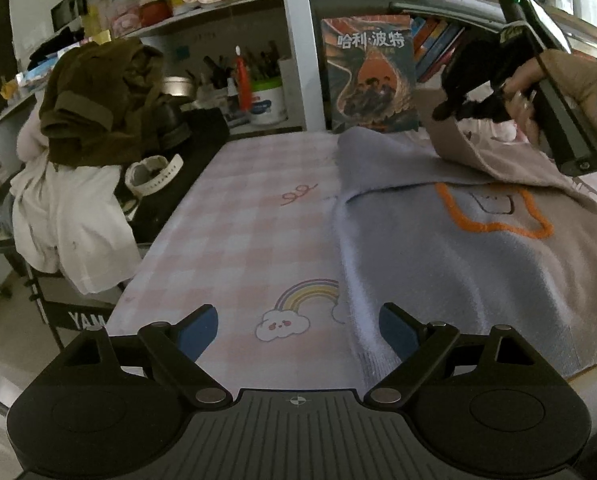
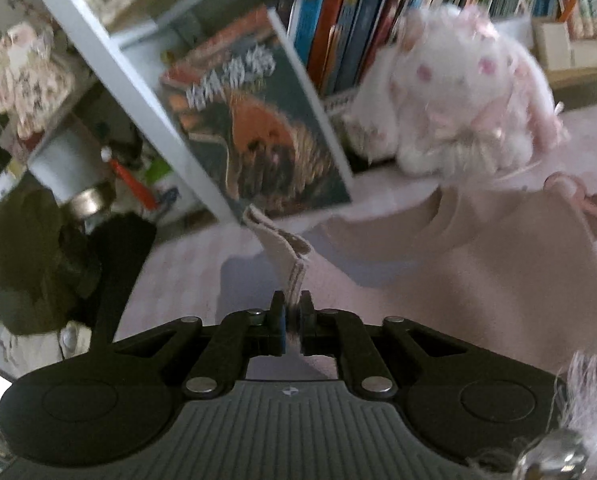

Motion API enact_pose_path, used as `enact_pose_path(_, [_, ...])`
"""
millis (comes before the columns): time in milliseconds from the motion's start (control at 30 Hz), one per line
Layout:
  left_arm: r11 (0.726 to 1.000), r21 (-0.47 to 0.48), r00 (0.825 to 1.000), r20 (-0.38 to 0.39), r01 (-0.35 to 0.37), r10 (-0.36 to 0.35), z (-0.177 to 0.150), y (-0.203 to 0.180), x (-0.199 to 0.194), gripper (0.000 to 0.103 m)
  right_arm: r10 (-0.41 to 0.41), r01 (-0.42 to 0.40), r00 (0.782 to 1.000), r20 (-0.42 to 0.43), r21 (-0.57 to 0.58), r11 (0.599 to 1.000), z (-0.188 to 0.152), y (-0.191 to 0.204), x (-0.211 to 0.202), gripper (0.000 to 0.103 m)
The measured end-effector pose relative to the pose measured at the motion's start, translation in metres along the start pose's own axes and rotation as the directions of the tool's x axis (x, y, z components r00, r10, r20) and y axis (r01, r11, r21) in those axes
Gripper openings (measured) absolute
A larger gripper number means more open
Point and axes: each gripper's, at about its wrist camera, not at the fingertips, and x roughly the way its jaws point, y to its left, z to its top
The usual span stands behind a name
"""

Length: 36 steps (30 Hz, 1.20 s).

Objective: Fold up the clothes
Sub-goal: 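Lift the pink sleeve and lay it across the sweater body, release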

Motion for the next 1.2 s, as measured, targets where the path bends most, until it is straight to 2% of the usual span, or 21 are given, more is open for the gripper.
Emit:
enact_pose_path(100, [1.000,0.004,1.000,-0.001,0.014,-0.014,0.001,0.001,0.003,0.090,0.028,-0.028,0.999,-0.019,0.005,1.000,-0.006,0.000,0.002,0.044])
enact_pose_path(233, [0.999,0.000,0.999,-0.004,0.035,-0.035,0.006,0.001,0.011,0.090,0.081,-0.081,0.996,-0.028,-0.023,0.996,-0.012,-0.002,-0.010,0.057])
enact_pose_path(400, [0.998,-0.023,0.998,-0.013,0.064,-0.064,0.012,0.004,0.023,0.090,0.039,-0.041,0.999,-0.021,-0.090,0.995,-0.025,-0.013,-0.041,0.064])
enact_pose_path(567, [0.994,0.002,0.993,-0.031,0.113,-0.113,0.014,0.001,0.033,0.090,-0.087,0.084,0.996,-0.014,-0.142,0.986,-0.057,-0.040,-0.086,0.069])
enact_pose_path(767, [0.987,0.028,0.985,-0.065,0.161,-0.159,0.006,-0.004,0.039,0.090,-0.257,0.254,0.966,0.007,-0.181,0.950,-0.108,-0.076,-0.143,0.074])
enact_pose_path(867, [0.982,0.040,0.980,-0.083,0.184,-0.181,0.002,-0.006,0.041,0.090,-0.308,0.304,0.951,0.011,-0.187,0.934,-0.135,-0.093,-0.171,0.075])
enact_pose_path(1067, [0.975,-0.061,0.968,-0.119,0.213,-0.219,-0.004,0.003,0.045,0.090,-0.368,0.364,0.930,-0.022,-0.097,0.926,-0.175,-0.123,-0.209,0.074])
enact_pose_path(1200, [0.965,-0.131,0.960,-0.138,0.227,-0.245,-0.005,0.009,0.050,0.089,-0.363,0.364,0.931,-0.041,0.006,0.932,-0.185,-0.140,-0.221,0.071])
